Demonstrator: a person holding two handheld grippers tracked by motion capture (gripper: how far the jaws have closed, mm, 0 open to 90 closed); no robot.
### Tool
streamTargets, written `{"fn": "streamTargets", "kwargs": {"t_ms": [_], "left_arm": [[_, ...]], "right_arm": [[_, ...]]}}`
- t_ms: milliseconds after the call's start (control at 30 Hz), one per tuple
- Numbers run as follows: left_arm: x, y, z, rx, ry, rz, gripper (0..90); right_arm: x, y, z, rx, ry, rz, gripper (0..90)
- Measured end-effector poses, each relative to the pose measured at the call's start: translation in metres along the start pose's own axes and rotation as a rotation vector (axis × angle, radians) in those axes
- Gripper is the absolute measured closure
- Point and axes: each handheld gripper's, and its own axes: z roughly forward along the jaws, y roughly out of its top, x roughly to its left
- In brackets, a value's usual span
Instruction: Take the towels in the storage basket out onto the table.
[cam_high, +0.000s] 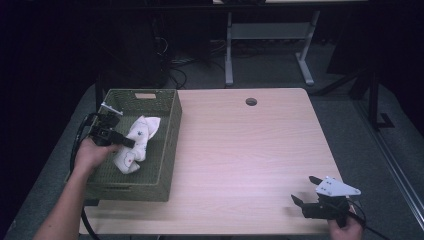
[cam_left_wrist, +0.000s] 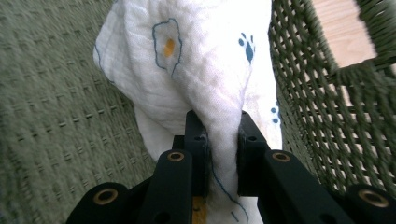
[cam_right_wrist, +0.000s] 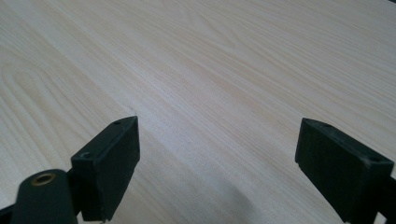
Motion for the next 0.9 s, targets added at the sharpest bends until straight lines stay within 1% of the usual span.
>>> {"fn": "streamTargets", "kwargs": {"t_ms": [33,67,100,133,167,200,233,267,300,333,367,433,500,533,567,633,700,733,767,800,833,867,900], "left_arm": [[0.000,0.000,-0.007,-0.019,-0.004,0.000,78.7],[0.000,0.000,-0.007,-0.019,-0.004,0.000,78.7],[-0.001,0.000,-0.016,-0.045,-0.023,0.002,78.7],[-0.001,0.000,-0.016,-0.045,-0.023,0.002,78.7],[-0.002,0.001,-0.024,-0.057,-0.027,0.004,78.7],[-0.002,0.001,-0.024,-0.057,-0.027,0.004,78.7],[-0.005,0.002,-0.032,-0.070,-0.026,0.015,78.7],[-0.005,0.002,-0.032,-0.070,-0.026,0.015,78.7],[-0.008,0.003,-0.040,-0.087,-0.035,0.022,78.7],[-0.008,0.003,-0.040,-0.087,-0.035,0.022,78.7],[-0.011,0.005,-0.048,-0.097,-0.037,0.036,78.7],[-0.015,0.007,-0.056,-0.109,-0.045,0.046,78.7],[-0.018,0.009,-0.061,-0.118,-0.046,0.052,78.8],[-0.018,0.009,-0.061,-0.118,-0.046,0.052,78.7],[-0.021,0.011,-0.068,-0.129,-0.058,0.058,78.7],[-0.025,0.014,-0.074,-0.151,-0.075,0.063,78.7],[-0.029,0.017,-0.080,-0.159,-0.077,0.075,78.7],[-0.029,0.017,-0.080,-0.159,-0.077,0.075,78.7],[-0.032,0.020,-0.086,-0.173,-0.085,0.085,78.7],[-0.032,0.020,-0.086,-0.173,-0.085,0.085,78.7],[-0.035,0.021,-0.089,-0.186,-0.091,0.092,78.7],[-0.040,0.024,-0.094,-0.205,-0.108,0.097,78.7],[-0.043,0.025,-0.097,-0.212,-0.113,0.104,78.7]], "right_arm": [[0.000,0.000,0.000,0.000,0.000,-0.001,13.5],[0.000,0.000,0.000,0.000,0.000,0.000,13.5],[0.000,0.000,0.000,0.000,0.000,0.001,13.5],[0.000,0.000,0.000,0.000,0.000,0.001,13.5],[0.000,0.000,0.000,-0.001,0.000,0.000,13.5],[0.000,0.000,0.000,0.000,0.000,0.001,13.5],[0.000,0.000,0.000,0.000,0.000,-0.001,13.5],[0.000,0.000,0.000,0.000,0.000,-0.001,13.5],[0.000,0.000,0.000,0.001,0.000,0.000,13.5],[0.000,0.000,0.000,0.001,0.000,0.000,13.5],[0.000,0.000,0.000,0.000,0.000,0.000,13.5],[0.000,0.000,0.000,0.000,0.000,0.000,13.5],[0.000,0.000,0.000,0.000,0.000,0.000,13.5],[0.000,0.000,0.000,0.000,0.000,0.000,13.5],[0.000,0.001,-0.001,-0.001,0.001,0.002,13.5],[0.000,0.001,0.000,-0.001,0.001,0.000,13.5],[0.000,0.001,-0.001,-0.001,0.001,0.003,13.5],[0.000,0.001,-0.001,-0.001,0.001,0.003,13.5],[0.000,0.001,-0.001,-0.001,0.002,0.002,13.5],[0.000,0.001,-0.001,-0.001,0.002,0.002,13.5],[0.000,0.001,-0.001,-0.001,0.002,0.003,13.5],[0.000,0.001,-0.001,-0.001,0.001,0.003,13.5],[0.000,0.001,-0.001,-0.002,0.001,0.002,13.5]]}}
